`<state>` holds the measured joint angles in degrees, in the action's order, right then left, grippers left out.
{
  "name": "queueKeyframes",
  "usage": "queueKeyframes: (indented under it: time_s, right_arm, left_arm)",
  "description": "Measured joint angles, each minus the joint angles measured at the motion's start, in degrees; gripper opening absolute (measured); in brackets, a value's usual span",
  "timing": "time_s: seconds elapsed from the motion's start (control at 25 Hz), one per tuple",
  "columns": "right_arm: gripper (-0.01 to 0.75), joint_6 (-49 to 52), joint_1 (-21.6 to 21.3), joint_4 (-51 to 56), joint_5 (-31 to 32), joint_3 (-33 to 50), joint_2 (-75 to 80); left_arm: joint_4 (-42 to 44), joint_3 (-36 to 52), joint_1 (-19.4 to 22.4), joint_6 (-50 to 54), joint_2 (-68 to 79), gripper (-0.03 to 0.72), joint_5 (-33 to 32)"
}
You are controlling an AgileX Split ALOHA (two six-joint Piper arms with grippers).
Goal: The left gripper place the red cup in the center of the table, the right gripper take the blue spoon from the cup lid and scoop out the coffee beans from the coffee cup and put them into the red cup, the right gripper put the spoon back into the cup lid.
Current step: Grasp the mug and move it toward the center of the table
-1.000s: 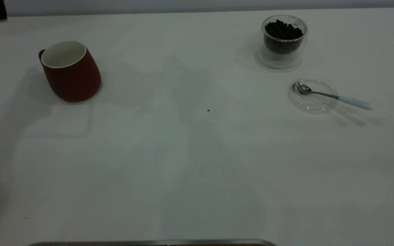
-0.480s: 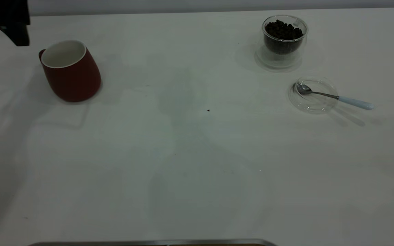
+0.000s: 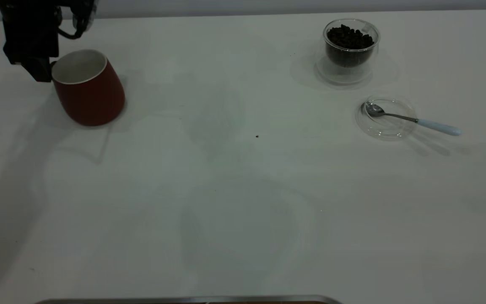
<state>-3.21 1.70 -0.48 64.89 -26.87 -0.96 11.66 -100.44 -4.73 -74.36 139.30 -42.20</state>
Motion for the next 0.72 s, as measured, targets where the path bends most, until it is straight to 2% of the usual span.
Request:
queueKeyframes:
  time_s: [0.28,0.72]
  right_arm:
    - [0.243,0.0,0.0,0.0,0.0,0.0,0.0]
    - [0.243,0.0,0.0,0.0,0.0,0.0,0.0]
  left_arm:
    - [-0.4,-0.1,-2.9,-0.7,2.3,0.587,1.1]
    - [-8.3,-0.1,-13.3,-0.4,2.5,0.587,5.7]
